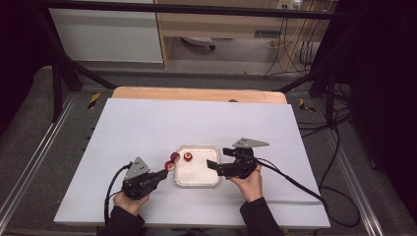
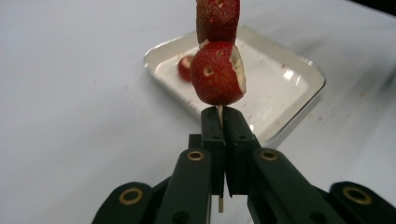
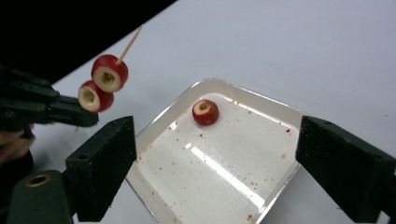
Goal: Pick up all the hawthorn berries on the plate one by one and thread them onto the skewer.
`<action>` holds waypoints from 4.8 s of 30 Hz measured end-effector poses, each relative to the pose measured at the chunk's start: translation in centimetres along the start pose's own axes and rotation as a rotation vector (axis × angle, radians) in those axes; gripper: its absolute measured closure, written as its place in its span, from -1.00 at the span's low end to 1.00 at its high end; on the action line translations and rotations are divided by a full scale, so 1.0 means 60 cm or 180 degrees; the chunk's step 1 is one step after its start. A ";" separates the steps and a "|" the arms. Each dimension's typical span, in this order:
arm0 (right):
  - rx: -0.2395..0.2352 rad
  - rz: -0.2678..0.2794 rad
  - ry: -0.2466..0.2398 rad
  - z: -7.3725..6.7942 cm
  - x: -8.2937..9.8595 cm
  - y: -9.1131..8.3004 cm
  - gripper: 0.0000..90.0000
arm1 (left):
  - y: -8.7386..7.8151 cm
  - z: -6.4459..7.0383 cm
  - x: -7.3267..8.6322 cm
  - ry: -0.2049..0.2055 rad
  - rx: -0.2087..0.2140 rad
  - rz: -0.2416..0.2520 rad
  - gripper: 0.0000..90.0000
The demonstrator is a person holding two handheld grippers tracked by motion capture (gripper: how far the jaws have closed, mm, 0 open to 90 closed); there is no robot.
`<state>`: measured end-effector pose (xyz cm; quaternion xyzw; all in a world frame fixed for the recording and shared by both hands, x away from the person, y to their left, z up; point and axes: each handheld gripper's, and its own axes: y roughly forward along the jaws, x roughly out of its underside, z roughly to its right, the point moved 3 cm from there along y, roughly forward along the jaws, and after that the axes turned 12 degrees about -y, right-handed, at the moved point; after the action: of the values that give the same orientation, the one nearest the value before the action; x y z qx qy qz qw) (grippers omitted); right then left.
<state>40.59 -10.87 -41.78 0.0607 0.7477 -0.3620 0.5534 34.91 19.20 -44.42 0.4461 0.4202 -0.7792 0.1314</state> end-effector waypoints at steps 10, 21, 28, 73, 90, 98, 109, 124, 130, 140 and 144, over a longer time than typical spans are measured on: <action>-0.0082 -0.0788 -0.0393 -0.005 -0.045 0.053 -0.74 | -0.016 -0.021 0.023 0.0086 -0.0033 -0.0222 0.95; -0.0140 -0.1496 -0.0780 -0.010 -0.088 0.138 -0.51 | -0.029 -0.046 0.028 0.0069 -0.0118 -0.0272 0.95; -0.0227 -0.1788 -0.0897 -0.010 -0.103 0.181 -0.27 | -0.029 -0.049 0.030 0.0143 -0.0116 -0.0278 0.95; -0.0379 -0.2140 -0.0739 -0.013 -0.110 0.206 0.39 | -0.023 -0.046 0.033 0.0114 -0.0037 -0.0398 0.95; -0.0450 -0.1591 -0.0248 -0.012 -0.104 0.113 0.39 | -0.017 -0.021 0.028 0.0160 -0.0014 -0.0309 0.95; -0.0447 -0.0852 0.0102 0.000 -0.080 0.056 0.39 | -0.005 0.001 0.022 0.0123 0.0006 -0.0270 0.95; -0.0336 0.0167 0.0650 0.020 -0.043 0.010 0.39 | 0.015 0.041 -0.001 0.0018 0.0051 -0.0127 0.95; -0.0084 0.1087 0.0970 0.025 -0.026 0.000 0.39 | 0.052 0.087 -0.026 -0.0098 0.0119 -0.0016 0.95; -0.0001 0.1350 0.1073 0.025 -0.030 0.002 0.39 | 0.056 0.095 -0.032 -0.0135 0.0126 0.0054 0.95; 0.0080 0.1689 0.1213 0.025 -0.033 0.008 0.39 | 0.067 0.111 -0.042 -0.0224 0.0145 0.0143 0.95; 0.0079 0.1772 0.1260 0.025 -0.034 0.010 0.39 | 0.072 0.115 -0.044 -0.0267 0.0111 0.0160 0.95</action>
<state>42.83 -10.73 -40.48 0.3383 0.7909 -0.1872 0.4743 34.89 10.75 -42.89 0.4257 0.3893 -0.8009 0.1607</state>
